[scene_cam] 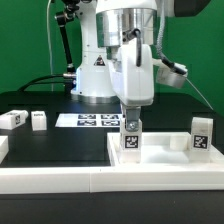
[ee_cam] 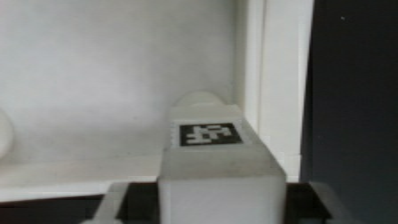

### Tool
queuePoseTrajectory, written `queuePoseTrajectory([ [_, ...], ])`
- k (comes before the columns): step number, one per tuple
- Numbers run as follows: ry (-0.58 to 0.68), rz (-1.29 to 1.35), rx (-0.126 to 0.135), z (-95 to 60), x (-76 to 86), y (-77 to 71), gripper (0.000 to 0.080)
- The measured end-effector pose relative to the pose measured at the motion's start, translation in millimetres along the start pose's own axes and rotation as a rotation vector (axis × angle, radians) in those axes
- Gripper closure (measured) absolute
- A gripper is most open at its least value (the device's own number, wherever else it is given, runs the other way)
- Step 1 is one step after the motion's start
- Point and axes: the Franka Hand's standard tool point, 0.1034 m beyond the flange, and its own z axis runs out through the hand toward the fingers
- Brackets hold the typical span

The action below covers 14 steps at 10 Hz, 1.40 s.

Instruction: Assemble square table

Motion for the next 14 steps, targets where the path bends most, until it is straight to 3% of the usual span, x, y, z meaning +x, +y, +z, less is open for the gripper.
queuePoseTrajectory([
  [3, -0.022, 0.111, -0.012, -0.2, 2.4, 0.0, 0.0508],
  [6, -0.022, 0.053, -0.011, 0.0, 1.7, 0.0, 0.0501],
  [7, -0.025, -0.009, -0.018, 0.1, 2.2, 0.8, 0.0301],
  [8, -0.024, -0.095, -0.018, 0.5, 2.2, 0.9, 0.0301],
  [9, -0.025, -0.225, -0.017, 0.7, 1.8, 1.2, 0.0185],
  [14, -0.025, -0.715, -0.017, 1.6, -5.1, 2.1, 0.015],
])
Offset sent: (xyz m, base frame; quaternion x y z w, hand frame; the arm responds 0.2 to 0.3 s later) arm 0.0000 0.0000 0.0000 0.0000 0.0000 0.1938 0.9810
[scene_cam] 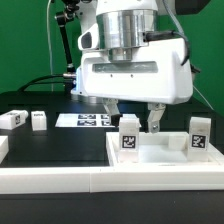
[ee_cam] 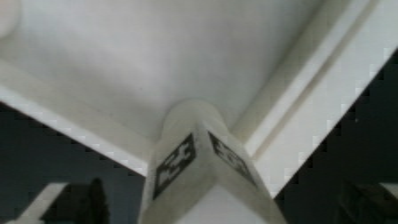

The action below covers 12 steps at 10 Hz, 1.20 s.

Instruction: Assemble square table

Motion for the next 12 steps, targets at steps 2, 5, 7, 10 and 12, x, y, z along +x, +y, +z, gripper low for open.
queuePoseTrajectory([
  [2, 0.002, -0.181, 0.0, -1.5, 1.6, -1.1, 0.015],
  [5, 0.012, -0.431, -0.012, -3.1, 5.7, -0.6, 0.015],
  [7, 0.014, -0.564, -0.016, -3.2, 6.4, -0.3, 0.015],
  [10, 0.016, -0.681, -0.017, -2.8, 7.5, 1.0, 0.015],
  [12, 0.016, -0.675, -0.016, -2.8, 7.5, 1.0, 0.0407],
])
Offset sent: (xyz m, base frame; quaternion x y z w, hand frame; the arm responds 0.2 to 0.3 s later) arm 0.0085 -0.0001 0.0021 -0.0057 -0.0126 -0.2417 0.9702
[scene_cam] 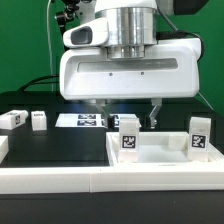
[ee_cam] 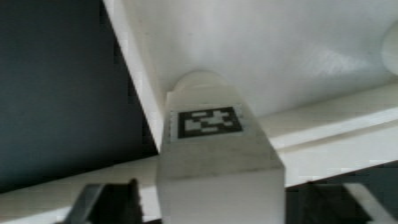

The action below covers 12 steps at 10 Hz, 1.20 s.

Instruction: Assemble square table

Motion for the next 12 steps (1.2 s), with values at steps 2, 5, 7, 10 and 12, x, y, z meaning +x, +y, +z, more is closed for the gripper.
queuePoseTrajectory([
  [2, 0.0, 0.011, -0.001, -0.1, 0.3, 1.4, 0.0511],
  [5, -0.001, 0.104, -0.002, -0.1, 0.0, 3.3, 0.0511],
  [7, -0.003, 0.19, -0.006, -0.3, -0.8, 5.4, 0.0511],
  [10, -0.003, 0.181, -0.007, -0.3, -0.8, 5.6, 0.0508],
  [12, 0.014, 0.255, 0.002, -7.4, -3.7, 2.6, 0.0395],
])
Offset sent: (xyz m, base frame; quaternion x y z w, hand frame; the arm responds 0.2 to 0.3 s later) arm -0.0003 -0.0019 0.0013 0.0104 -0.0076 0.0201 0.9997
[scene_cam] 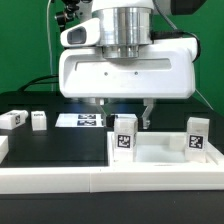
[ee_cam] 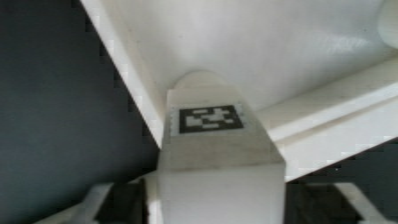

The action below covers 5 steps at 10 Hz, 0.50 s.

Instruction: Assemble square table

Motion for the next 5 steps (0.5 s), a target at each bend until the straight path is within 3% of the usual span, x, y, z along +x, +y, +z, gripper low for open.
queuePoseTrajectory([
  [1, 0.013, 0.058, 0.009, -7.6, -8.9, 1.7, 0.0258],
  [2, 0.029, 0.105, 0.016, -13.5, -16.6, 7.2, 0.0173],
  [5, 0.02, 0.211, 0.03, -19.5, -31.1, 7.2, 0.0151],
])
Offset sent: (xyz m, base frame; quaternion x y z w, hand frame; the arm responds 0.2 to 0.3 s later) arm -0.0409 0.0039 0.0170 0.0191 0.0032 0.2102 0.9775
